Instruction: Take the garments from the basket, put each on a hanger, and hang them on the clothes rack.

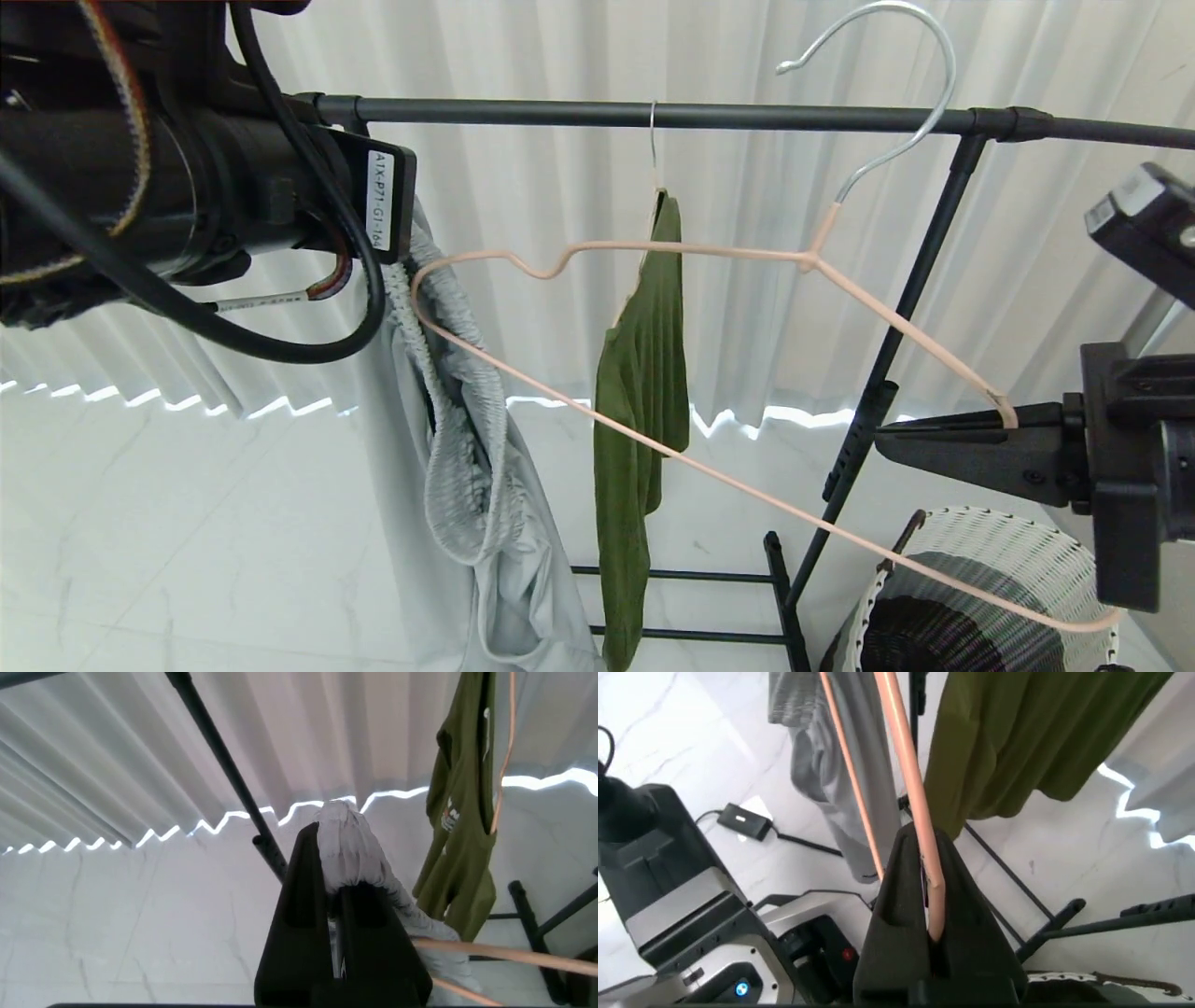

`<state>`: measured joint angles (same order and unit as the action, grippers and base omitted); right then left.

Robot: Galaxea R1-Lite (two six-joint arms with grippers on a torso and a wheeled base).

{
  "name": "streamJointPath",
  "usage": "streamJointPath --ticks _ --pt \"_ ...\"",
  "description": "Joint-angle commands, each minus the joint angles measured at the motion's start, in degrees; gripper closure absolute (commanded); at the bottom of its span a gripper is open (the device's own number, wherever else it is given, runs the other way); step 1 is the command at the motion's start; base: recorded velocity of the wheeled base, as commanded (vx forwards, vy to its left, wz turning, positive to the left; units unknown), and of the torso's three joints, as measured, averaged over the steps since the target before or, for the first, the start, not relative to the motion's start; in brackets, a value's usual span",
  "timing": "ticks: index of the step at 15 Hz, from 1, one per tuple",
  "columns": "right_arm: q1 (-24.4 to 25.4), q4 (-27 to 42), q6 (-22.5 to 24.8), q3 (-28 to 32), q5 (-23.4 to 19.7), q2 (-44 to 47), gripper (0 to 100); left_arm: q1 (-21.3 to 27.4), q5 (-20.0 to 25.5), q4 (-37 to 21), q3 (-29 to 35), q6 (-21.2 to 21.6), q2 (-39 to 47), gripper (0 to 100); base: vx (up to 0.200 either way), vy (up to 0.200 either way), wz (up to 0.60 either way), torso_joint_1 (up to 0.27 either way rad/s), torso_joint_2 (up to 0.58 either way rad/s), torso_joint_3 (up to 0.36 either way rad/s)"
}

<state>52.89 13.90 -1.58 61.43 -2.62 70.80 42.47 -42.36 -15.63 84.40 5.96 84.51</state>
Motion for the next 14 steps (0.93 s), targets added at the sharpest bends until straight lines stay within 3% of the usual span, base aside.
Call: streamJointPath --ticks 1,4,8,11,14 --pt "0.1 -0.5 0.0 0.1 0.0 1.4 100 1.0 0.0 0.0 0.0 -1.0 0.5 100 0.000 0.000 0.00 0.000 0.00 0.000" --pt "0.0 -1.8 -0.5 0.7 0.7 2.5 100 2.6 -0.1 -0.1 -0.1 -2.0 0.6 100 0.000 0.000 0.00 0.000 0.00 0.000" --pt "0.0 -1.3 -1.8 1.7 5.2 4.2 100 2.0 -3.0 -1.2 0.0 -1.5 1.3 100 0.000 0.000 0.00 0.000 0.00 0.000" --pt "0.0 -1.9 -6.1 1.8 8.2 5.9 100 1.2 -3.8 -4.9 0.9 -1.5 3.2 100 0.000 0.000 0.00 0.000 0.00 0.000" --pt "0.1 -4.7 -9.4 1.9 8.2 6.6 100 1.3 -3.8 -4.9 3.6 -1.6 6.1 100 0.000 0.000 0.00 0.000 0.00 0.000"
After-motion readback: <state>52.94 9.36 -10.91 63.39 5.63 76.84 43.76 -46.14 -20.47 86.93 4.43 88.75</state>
